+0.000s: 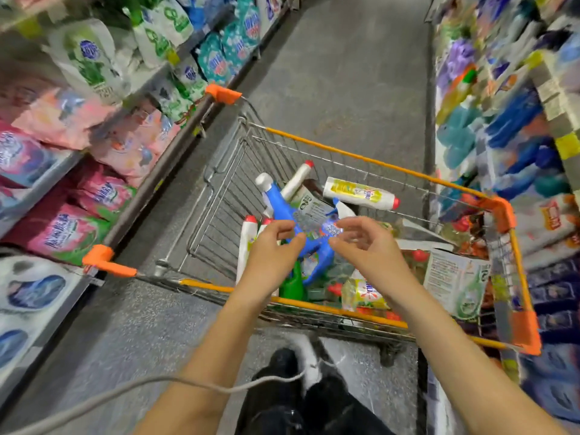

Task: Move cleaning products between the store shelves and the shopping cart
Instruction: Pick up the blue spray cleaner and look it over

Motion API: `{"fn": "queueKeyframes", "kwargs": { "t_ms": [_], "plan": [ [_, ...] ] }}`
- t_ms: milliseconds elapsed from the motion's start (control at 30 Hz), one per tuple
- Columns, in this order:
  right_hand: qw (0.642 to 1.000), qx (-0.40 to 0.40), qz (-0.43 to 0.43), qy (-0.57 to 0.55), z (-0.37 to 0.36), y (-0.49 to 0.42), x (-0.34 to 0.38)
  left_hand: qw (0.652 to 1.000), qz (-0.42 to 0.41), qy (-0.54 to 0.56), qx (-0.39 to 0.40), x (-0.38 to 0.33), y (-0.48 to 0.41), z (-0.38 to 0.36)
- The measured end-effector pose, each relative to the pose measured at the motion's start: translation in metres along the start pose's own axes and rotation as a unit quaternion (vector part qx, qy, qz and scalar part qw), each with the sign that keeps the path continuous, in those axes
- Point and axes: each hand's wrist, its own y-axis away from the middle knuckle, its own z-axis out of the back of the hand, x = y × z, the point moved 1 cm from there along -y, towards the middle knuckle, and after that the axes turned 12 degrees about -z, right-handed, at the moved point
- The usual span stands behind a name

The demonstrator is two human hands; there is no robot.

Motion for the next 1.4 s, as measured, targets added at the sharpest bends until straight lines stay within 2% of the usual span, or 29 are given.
{"fn": "queueKeyframes", "kwargs": {
  "t_ms": [267, 367, 467, 567, 667, 933, 1033, 1133, 1267, 1400],
  "plan": [
    [0.969, 0.012, -0.032, 0.247, -0.081, -0.118, -0.067, 0.993, 0.07, -0.092, -0.005, 0.09, -0.084, -0.011],
    [0.935, 0.017, -0.04, 0.352, -0.106, -0.135, -0.088, 0.99, 0.101, -0.094, 0.015, 0.108, -0.089, -0.013],
    [0.896, -0.023, -0.03, 0.442, -0.125, -0.141, -0.101, 0.99, 0.113, -0.083, 0.033, 0.12, -0.087, -0.012],
    [0.879, -0.068, -0.027, 0.472, -0.135, -0.149, -0.107, 0.991, 0.115, -0.07, 0.029, 0.128, -0.084, -0.012],
    [0.877, -0.092, -0.016, 0.471, -0.137, -0.158, -0.106, 0.991, 0.11, -0.069, 0.043, 0.131, -0.08, -0.013],
    [0.935, -0.065, -0.031, 0.346, -0.109, -0.163, -0.097, 0.992, 0.072, -0.097, 0.031, 0.131, -0.081, -0.006],
    [0.967, -0.038, -0.054, 0.246, -0.096, -0.158, -0.095, 0.994, 0.062, -0.088, 0.018, 0.129, -0.083, -0.007],
    [0.993, 0.002, -0.082, 0.079, -0.081, -0.14, -0.092, 0.996, 0.074, -0.053, -0.005, 0.127, -0.084, -0.007],
    [0.985, 0.063, -0.095, -0.128, -0.06, -0.097, -0.087, 0.994, 0.109, 0.017, 0.022, 0.12, -0.085, -0.006],
    [0.962, 0.091, -0.084, -0.244, -0.035, -0.057, -0.077, 0.984, 0.079, 0.104, 0.122, 0.087, -0.074, -0.01]
  ]
}}
